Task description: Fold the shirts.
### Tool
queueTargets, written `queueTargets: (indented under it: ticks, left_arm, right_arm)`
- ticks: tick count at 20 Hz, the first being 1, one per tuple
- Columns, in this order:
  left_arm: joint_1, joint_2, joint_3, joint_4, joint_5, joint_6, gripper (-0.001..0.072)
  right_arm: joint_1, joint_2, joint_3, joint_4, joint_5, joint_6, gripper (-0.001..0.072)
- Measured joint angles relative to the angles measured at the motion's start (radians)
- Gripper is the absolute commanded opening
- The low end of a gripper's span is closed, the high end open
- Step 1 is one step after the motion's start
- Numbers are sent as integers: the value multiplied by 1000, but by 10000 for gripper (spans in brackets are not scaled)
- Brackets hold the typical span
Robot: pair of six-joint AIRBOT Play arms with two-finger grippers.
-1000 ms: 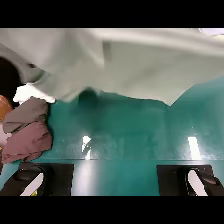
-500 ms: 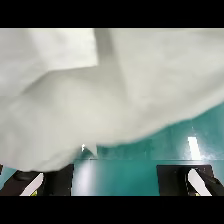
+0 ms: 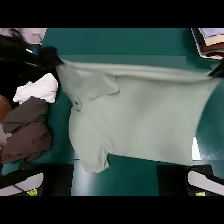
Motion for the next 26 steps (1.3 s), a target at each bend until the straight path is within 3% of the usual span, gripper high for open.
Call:
queueTargets:
  ticks: [5,10,14,20,21,22,23,24,26]
  left_arm:
    - [0,-221,-27,-4,185,20,25]
    - [0,-312,39,4,327,25,25]
    - [0,-329,77,48,264,27,25]
    - [0,-335,-43,92,130,27,27]
    - [0,-335,-76,93,124,27,91]
    - [0,-335,-102,95,124,27,381]
    - [2,-335,-126,114,124,28,503]
    - [5,-336,-142,114,121,27,499]
    - [-1,-321,-163,93,116,27,499]
  right_arm:
    - [61,-285,35,-40,-115,0,11]
    - [74,-419,196,-45,-191,-7,11]
    - [76,-393,183,-71,-208,-22,11]
    - [77,-289,-80,-84,-271,-29,12]
    - [79,-277,-122,-83,-282,-29,12]
    - [81,-268,-156,-83,-291,-29,24]
    - [84,-258,-189,-92,-300,-30,210]
    - [84,-251,-210,-98,-304,-29,420]
    - [88,-241,-230,-81,-298,-22,420]
